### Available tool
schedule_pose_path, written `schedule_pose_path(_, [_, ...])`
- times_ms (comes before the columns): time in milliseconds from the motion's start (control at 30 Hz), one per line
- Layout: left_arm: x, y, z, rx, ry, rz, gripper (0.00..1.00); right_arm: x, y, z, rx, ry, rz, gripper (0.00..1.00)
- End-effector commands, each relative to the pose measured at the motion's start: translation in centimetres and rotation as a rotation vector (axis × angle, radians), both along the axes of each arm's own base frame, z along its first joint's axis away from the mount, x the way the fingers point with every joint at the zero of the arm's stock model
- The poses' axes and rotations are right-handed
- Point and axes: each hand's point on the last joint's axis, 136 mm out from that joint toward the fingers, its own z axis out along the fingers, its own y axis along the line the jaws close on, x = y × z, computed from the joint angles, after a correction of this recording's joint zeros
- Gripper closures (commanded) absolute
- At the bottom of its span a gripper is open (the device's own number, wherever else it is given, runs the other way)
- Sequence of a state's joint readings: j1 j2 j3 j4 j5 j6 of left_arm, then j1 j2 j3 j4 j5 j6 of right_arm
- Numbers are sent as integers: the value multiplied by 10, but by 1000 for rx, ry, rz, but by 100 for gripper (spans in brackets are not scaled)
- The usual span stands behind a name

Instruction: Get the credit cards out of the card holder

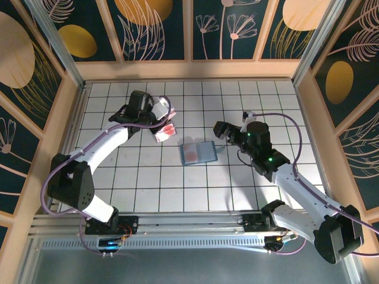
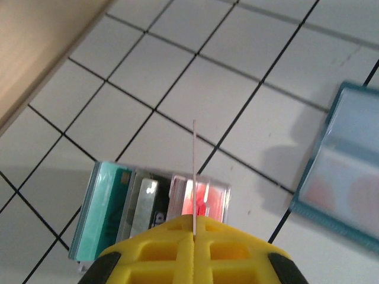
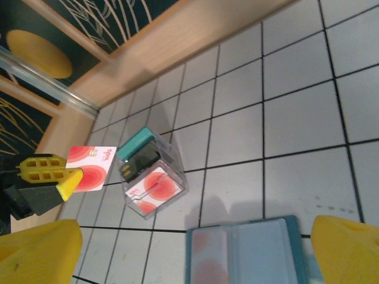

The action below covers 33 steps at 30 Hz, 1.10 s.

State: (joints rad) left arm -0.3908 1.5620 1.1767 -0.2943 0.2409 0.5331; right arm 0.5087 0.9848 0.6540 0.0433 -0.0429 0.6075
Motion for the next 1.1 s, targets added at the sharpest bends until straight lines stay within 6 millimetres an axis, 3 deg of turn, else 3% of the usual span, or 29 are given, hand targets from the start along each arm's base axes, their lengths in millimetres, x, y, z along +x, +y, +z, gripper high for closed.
schedule_pose_path(0, [7,12,-8,114,-26,-44,100,7,-10,9,-29,-10,-67,1])
schedule_pose_path(300, [12,15,-37,169,35,-63,100,13,-10,2,-40,19,-87,1])
schedule_pose_path(667, [13,17,-51,191,64,-79,100,17,-7,2,-45,26,-87,1])
schedule_pose_path(733, [13,18,-66,207,96,-85,100,18,-8,2,-45,26,-89,1])
schedule_pose_path(1067, [19,23,-81,248,120,-79,100,19,-7,2,-41,30,-91,1])
